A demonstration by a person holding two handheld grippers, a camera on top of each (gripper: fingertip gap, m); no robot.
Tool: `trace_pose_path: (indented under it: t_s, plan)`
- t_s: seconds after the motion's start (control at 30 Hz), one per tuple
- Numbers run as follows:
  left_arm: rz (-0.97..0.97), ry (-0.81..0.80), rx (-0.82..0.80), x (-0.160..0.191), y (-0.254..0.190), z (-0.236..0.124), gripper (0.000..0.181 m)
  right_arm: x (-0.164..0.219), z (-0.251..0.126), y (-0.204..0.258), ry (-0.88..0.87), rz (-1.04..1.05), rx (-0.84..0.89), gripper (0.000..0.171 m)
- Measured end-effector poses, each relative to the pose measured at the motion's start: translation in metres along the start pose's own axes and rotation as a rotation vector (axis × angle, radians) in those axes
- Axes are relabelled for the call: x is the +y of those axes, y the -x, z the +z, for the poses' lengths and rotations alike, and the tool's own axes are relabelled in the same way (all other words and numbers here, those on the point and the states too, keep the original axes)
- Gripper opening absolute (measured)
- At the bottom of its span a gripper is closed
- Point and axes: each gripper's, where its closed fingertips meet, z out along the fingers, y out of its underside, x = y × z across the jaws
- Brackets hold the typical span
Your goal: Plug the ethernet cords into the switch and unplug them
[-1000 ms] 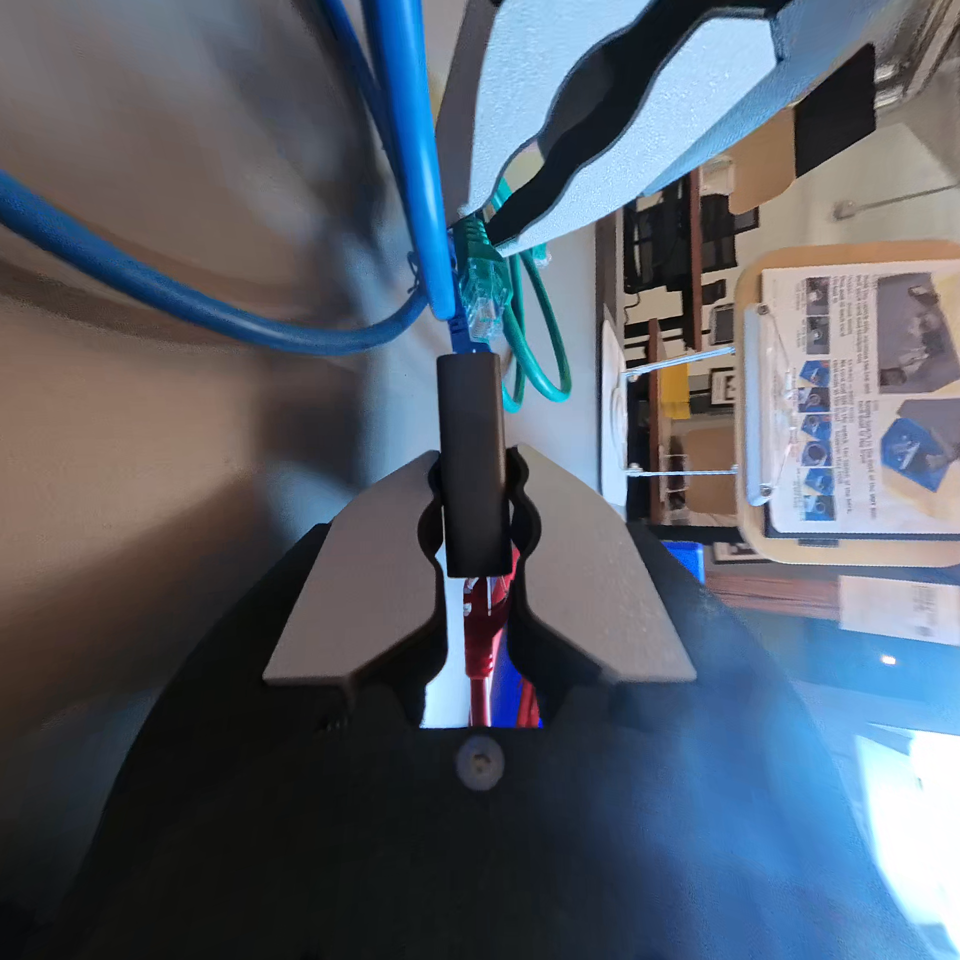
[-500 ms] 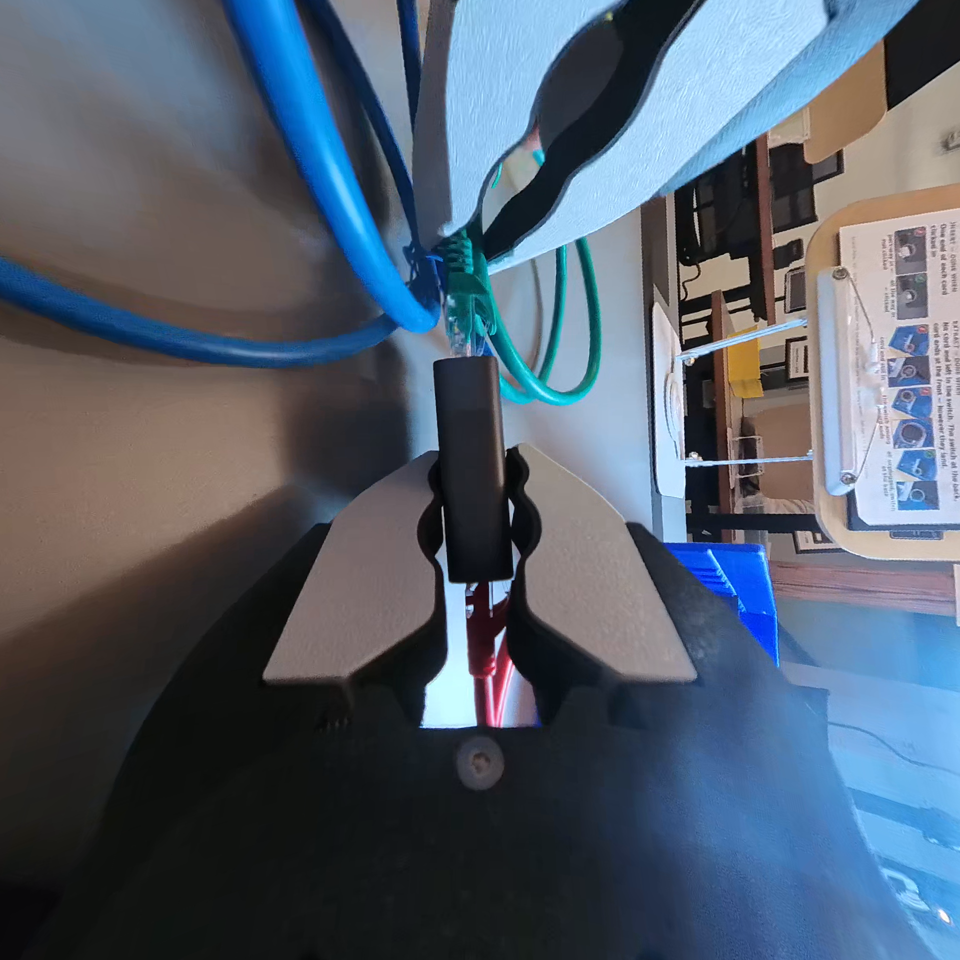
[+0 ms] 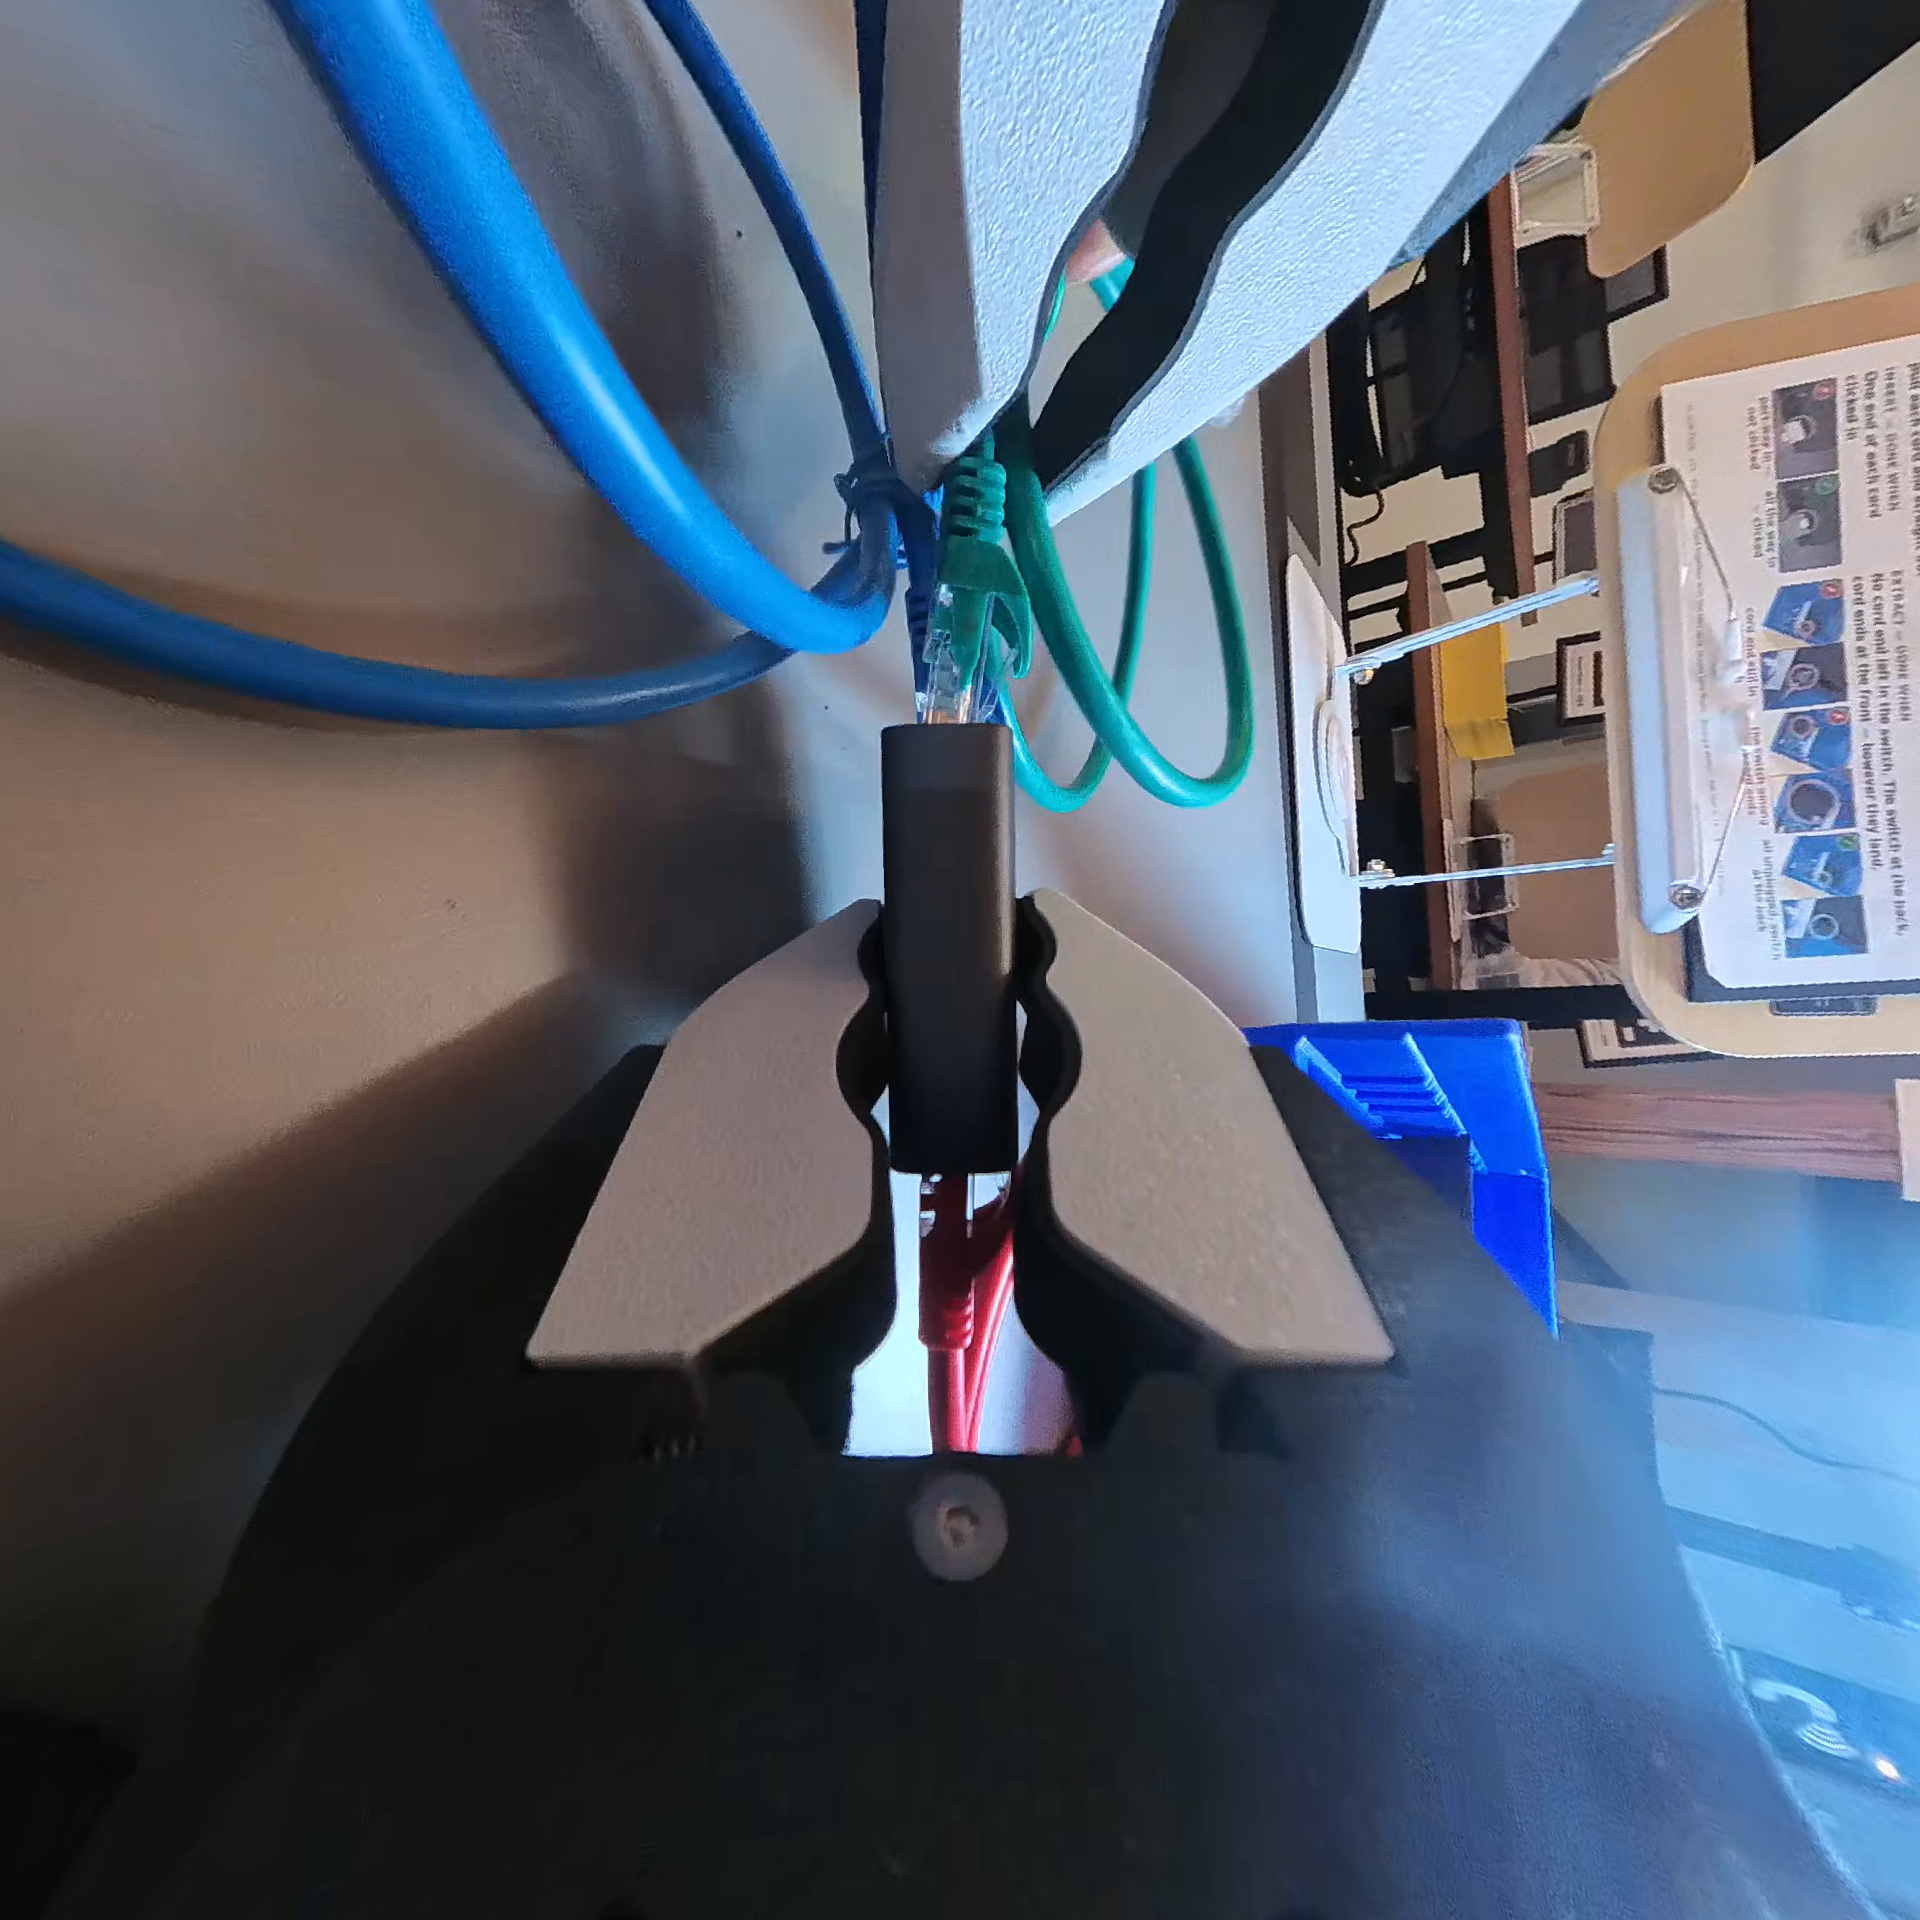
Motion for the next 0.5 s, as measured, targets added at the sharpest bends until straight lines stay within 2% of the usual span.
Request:
trace_pose_path:
  t_s: [0.17, 0.37, 0.5]
  plan:
    - [0.021, -0.102, -0.057, -0.01, 0.008, -0.006, 0.013, -0.003, -0.006, -0.008, -0.066, 0.113, -0.007, 0.022]
    - [0.137, -0.056, -0.122, -0.013, 0.003, 0.0, 0.012, -0.002, -0.007, -0.004, -0.057, 0.098, -0.026, 0.021]
    - [0.109, -0.074, -0.073, -0.019, -0.003, -0.003, 0.012, -0.004, -0.005, -0.003, -0.015, 0.082, -0.03, 0.021]
